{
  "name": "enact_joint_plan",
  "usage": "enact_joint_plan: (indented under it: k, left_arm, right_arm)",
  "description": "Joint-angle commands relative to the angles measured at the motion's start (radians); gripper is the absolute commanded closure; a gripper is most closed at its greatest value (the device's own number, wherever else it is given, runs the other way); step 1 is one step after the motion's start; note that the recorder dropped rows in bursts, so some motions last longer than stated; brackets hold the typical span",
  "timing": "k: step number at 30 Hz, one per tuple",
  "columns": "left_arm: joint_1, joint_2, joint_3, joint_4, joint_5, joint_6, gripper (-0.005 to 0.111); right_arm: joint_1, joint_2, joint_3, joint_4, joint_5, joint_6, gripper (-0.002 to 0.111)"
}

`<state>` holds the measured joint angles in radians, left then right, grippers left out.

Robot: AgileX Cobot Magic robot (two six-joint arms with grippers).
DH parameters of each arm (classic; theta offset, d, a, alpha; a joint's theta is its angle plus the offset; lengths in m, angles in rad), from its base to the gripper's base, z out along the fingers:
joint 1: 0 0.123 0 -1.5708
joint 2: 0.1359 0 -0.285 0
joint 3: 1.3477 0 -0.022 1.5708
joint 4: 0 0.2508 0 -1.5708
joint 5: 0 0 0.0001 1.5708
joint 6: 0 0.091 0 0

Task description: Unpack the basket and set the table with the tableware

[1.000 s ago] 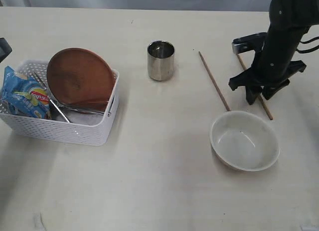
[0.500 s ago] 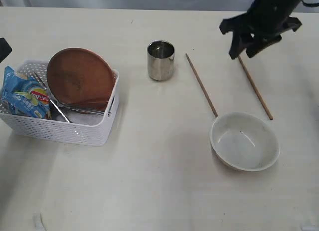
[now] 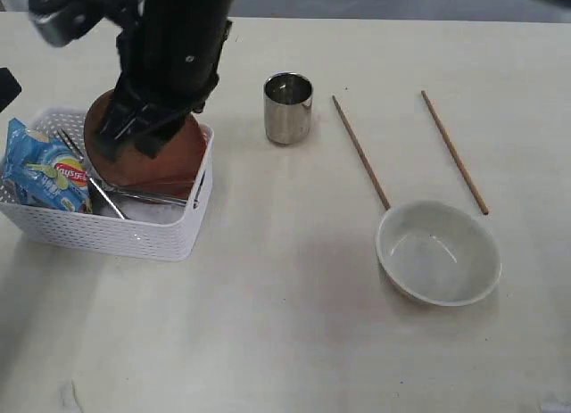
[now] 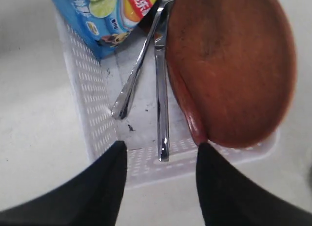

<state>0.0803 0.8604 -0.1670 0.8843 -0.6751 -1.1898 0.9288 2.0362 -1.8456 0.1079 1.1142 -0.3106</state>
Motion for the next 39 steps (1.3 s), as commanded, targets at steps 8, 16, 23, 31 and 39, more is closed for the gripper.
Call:
enact_joint_plan:
  k: [8,16,23,31,39]
  left_arm:
    - [0.0,-0.001,0.001,0.001,0.031,0.02,0.107]
    - [0.0,-0.001,0.001,0.001,0.031,0.022,0.107]
    - [0.0,-0.001,0.001,0.001,0.031,0.022,0.107]
    - [0.0,-0.001,0.001,0.001,0.031,0.022,0.107]
    - [0.0,-0.001,0.001,0.001,0.031,0.026,0.107]
  right_arm:
    - [0.04,0.276,-0.264,-0.114,0.107,0.009,0.065]
    - [0.04,0.319,-0.269,-0.12,0.107,-0.014,0.065]
    - [0.061,0.34,-0.269,-0.148,0.107,-0.057,0.065]
    - [0.076,0.379,-0.269,-0.249,0.107,-0.026,0.065]
    - [0.076,0.376,-0.269,-0.282,0.107,-0.028,0.109]
